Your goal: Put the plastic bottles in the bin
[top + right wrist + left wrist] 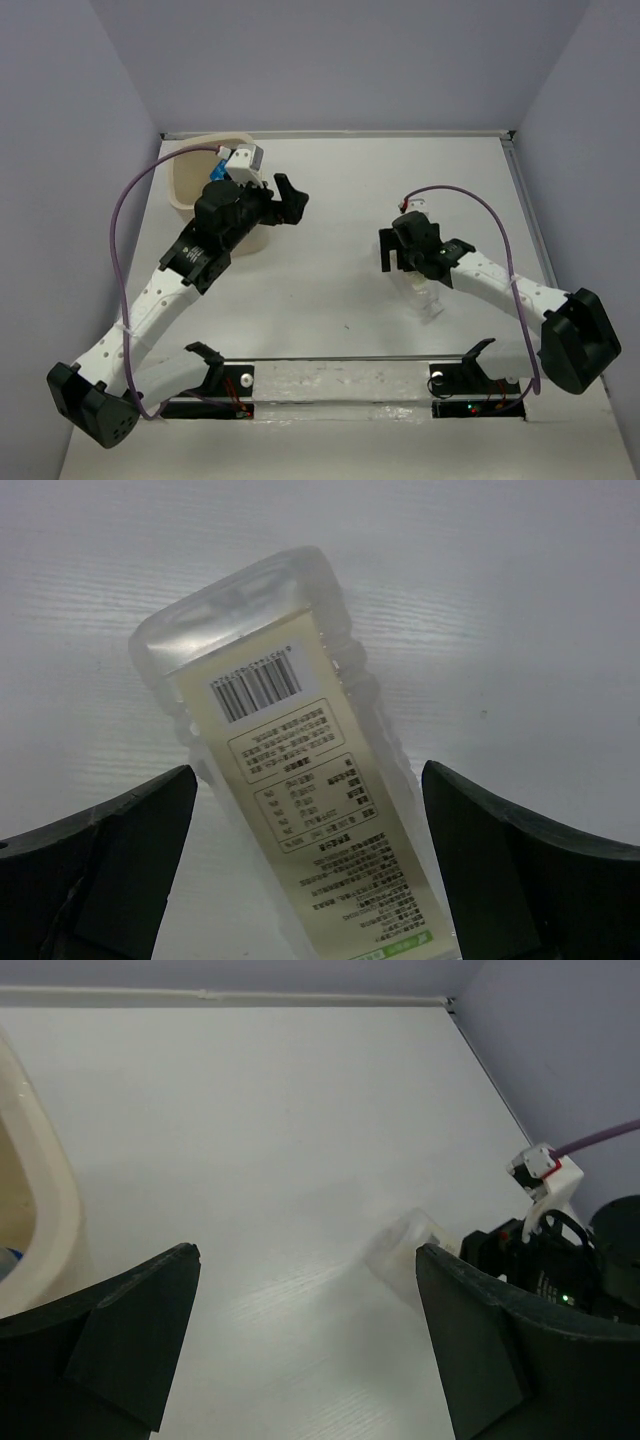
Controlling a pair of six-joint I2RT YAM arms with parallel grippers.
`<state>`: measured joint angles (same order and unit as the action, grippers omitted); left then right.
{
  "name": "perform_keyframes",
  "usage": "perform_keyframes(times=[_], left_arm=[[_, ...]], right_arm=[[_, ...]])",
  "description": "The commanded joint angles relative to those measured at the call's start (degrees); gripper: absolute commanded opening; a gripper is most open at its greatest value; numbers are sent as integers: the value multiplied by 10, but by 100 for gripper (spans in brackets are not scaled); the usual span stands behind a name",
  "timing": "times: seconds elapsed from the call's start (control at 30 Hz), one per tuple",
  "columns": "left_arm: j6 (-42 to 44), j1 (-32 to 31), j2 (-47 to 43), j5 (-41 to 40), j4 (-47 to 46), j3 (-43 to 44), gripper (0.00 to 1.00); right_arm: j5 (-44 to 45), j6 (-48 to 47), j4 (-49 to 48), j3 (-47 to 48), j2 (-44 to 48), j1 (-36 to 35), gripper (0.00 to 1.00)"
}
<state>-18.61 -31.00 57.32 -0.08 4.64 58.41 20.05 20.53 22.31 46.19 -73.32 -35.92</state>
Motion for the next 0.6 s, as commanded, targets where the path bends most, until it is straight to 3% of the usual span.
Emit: perform_keyframes(times=[0.0, 0.3, 0.4, 0.43, 0.5, 0.57], left_arm=[[-23, -18, -28, 80, -19, -18, 99], [-41, -20, -42, 121, -42, -64, 99], [-62, -20, -41, 139, -67, -83, 99], [-66, -20, -39, 141, -74, -95, 99], [-83, -21, -33, 147, -87, -111, 99], [-97, -21, -26, 159, -96, -122, 99]], right_arm=[[83, 39, 64, 18, 5, 15, 100], [-20, 35, 64, 24, -63, 31, 98], [-27, 37, 54, 19, -61, 31, 76], [-28, 37, 48, 17, -50, 31, 57], [-28, 27, 25, 14, -3, 31, 39], [-38, 8, 3, 12, 34, 31, 37]])
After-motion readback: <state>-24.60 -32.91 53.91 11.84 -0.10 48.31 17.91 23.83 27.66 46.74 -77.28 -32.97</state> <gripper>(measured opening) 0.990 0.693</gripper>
